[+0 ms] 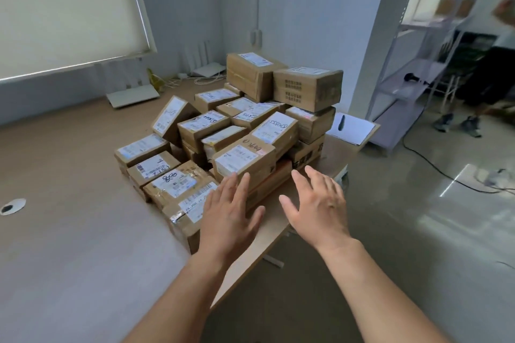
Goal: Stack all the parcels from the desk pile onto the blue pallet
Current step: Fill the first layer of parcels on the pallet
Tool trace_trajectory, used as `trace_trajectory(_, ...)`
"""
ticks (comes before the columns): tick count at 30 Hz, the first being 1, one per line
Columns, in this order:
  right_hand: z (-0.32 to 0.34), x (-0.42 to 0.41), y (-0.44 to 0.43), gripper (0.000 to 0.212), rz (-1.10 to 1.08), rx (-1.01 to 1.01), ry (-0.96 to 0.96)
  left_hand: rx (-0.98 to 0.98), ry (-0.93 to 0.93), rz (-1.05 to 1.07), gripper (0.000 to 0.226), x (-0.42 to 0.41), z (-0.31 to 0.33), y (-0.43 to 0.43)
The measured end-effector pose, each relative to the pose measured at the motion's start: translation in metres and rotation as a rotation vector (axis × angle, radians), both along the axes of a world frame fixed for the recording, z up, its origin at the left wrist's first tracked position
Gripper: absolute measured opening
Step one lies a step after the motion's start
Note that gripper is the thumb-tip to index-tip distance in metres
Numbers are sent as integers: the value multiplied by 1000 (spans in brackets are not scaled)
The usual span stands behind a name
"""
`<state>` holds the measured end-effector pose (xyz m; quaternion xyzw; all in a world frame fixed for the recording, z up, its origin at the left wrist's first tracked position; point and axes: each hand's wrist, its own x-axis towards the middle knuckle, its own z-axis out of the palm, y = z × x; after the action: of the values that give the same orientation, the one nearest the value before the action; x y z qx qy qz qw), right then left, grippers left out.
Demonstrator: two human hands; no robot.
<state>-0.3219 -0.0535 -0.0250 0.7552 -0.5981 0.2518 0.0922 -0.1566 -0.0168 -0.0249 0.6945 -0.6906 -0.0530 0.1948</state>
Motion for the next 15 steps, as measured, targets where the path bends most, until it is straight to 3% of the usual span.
trace_trajectory(10, 37, -44, -175, 47, -61, 21, 83, -70, 50, -50, 68, -33, 27, -192)
trace_trajectory(15, 48, -61, -238, 48, -47, 11, 36, -86, 36, -50, 66, -50, 41, -253)
